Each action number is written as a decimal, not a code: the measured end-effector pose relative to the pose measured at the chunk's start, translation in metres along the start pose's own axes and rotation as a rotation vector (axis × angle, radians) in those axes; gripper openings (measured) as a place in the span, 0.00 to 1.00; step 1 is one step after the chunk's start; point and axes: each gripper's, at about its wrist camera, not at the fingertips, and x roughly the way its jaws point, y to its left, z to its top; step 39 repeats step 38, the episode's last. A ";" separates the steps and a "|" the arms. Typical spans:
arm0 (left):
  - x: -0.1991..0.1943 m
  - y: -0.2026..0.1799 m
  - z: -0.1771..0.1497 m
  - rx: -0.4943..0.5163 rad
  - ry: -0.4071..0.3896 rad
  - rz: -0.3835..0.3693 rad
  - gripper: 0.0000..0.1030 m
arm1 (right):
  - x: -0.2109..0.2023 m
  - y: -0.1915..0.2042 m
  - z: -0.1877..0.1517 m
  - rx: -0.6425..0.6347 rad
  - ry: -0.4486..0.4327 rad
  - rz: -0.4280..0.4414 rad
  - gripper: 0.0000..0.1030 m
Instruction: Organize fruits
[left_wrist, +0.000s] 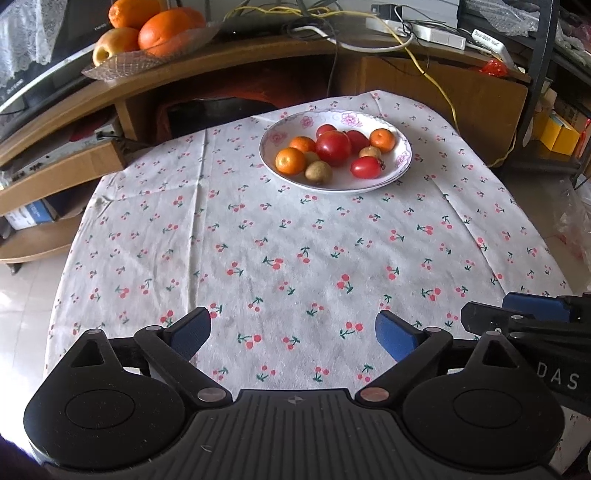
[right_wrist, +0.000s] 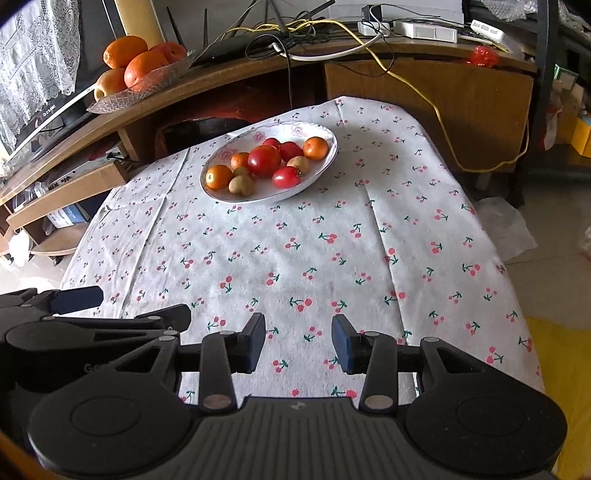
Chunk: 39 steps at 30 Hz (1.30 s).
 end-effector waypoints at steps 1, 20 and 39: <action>0.000 0.000 -0.001 -0.003 0.003 0.000 0.95 | 0.000 0.000 0.000 0.000 0.001 0.001 0.39; -0.003 -0.001 -0.005 0.005 0.012 0.010 0.90 | 0.002 0.002 -0.005 0.002 0.020 0.003 0.39; -0.008 -0.001 -0.005 0.016 -0.026 0.023 0.90 | 0.002 0.004 -0.006 -0.001 0.012 0.003 0.39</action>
